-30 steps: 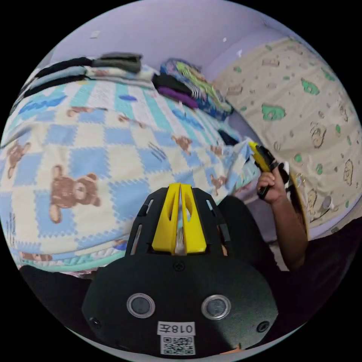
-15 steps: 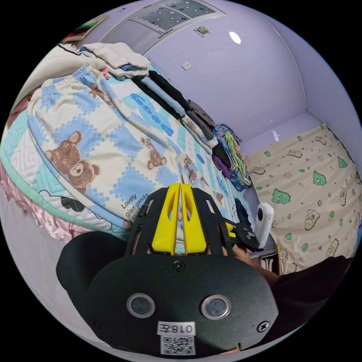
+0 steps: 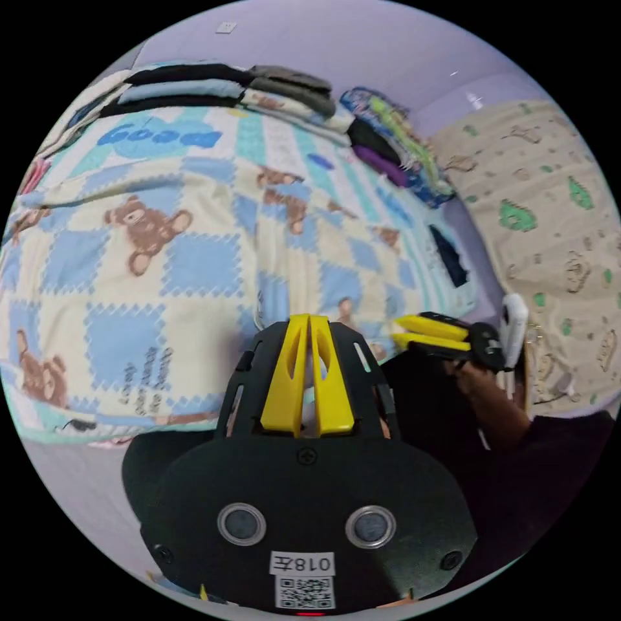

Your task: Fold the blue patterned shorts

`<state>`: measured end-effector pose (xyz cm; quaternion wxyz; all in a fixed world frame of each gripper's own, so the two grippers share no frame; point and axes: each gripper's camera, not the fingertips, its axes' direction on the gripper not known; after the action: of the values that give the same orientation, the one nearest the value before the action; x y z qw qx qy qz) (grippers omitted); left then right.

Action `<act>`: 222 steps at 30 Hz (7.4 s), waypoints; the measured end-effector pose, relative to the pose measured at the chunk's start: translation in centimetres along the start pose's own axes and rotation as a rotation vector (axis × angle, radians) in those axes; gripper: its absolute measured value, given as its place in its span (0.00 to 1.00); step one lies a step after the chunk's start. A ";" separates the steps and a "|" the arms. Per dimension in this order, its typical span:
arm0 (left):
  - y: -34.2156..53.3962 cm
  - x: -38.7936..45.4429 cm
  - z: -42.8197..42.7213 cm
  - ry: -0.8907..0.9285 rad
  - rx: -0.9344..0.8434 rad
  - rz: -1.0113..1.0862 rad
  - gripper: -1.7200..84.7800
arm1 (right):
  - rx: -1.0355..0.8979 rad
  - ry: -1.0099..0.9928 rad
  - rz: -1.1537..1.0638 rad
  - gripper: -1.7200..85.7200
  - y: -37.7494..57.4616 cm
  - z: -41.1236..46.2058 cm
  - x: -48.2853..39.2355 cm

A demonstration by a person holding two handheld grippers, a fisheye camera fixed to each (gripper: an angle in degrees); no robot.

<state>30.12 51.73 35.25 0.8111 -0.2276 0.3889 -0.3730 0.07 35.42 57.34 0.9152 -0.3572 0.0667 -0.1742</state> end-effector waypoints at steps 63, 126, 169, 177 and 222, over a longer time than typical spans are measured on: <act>14.4 2.5 -24.1 0.029 0.850 -0.125 0.05 | -0.052 -0.532 -1.120 0.06 -53.8 -11.0 -23.6; -23.6 4.9 4.0 0.163 0.245 0.012 0.17 | 0.231 -0.516 0.174 0.20 -10.6 -24.1 30.0; -15.8 -0.5 7.8 0.054 -0.058 0.163 0.14 | -0.170 -0.262 -0.303 0.11 -36.2 -20.6 10.4; -16.2 -1.7 9.1 0.073 -0.111 0.150 0.10 | 0.051 -0.307 0.004 0.05 -33.3 -22.5 15.1; -31.4 10.6 -4.8 0.321 0.275 0.364 0.02 | 0.411 -0.420 0.131 0.07 10.4 -37.7 21.0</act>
<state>17.28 23.66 48.24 0.8161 0.0205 0.4925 -0.3015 13.17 11.05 22.65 0.9714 -0.1875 -0.1377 -0.0470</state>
